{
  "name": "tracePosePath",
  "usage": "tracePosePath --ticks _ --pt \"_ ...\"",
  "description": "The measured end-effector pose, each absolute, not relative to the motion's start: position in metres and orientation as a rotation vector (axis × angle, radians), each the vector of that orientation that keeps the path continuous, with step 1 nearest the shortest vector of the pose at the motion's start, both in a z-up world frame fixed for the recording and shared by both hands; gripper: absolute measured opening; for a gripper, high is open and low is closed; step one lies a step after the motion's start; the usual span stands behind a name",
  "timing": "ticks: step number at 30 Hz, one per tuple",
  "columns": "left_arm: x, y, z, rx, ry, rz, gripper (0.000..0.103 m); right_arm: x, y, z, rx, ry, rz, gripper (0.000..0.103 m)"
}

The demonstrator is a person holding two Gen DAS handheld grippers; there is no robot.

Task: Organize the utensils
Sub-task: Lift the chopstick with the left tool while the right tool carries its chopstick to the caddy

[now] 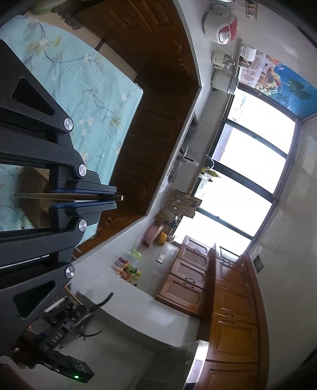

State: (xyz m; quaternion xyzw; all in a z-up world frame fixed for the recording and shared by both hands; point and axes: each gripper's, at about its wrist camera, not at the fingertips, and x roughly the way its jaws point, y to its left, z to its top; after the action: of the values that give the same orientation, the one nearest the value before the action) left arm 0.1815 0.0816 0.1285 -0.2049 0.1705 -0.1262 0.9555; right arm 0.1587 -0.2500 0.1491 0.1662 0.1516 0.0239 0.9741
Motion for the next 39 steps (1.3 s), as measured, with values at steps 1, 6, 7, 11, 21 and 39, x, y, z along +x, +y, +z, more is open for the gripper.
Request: tracePosePath --ticks 1,6,7,11,21,39 --pt "0.186 0.081 0.127 -0.421 0.343 -0.256 0.004 0.162 -0.251 0.15 0.335 0.298 0.042 0.004" --pt "0.214 0.075 0.119 -0.428 0.314 -0.245 0.004 0.179 -0.257 0.152 0.338 0.262 0.02 0.004" --pt "0.22 0.073 0.117 -0.428 0.308 -0.241 0.004 0.183 -0.258 0.152 0.339 0.255 0.017 0.004" --pt "0.24 0.068 0.105 -0.436 0.287 -0.221 0.004 0.195 -0.261 0.148 0.34 0.243 0.004 0.004" --pt "0.284 0.048 0.055 -0.456 0.342 -0.202 0.004 0.218 -0.265 0.118 0.325 0.271 -0.021 0.005" --pt "0.306 0.032 0.031 -0.371 0.473 -0.212 0.004 0.232 -0.26 0.06 0.375 0.392 -0.002 0.004"
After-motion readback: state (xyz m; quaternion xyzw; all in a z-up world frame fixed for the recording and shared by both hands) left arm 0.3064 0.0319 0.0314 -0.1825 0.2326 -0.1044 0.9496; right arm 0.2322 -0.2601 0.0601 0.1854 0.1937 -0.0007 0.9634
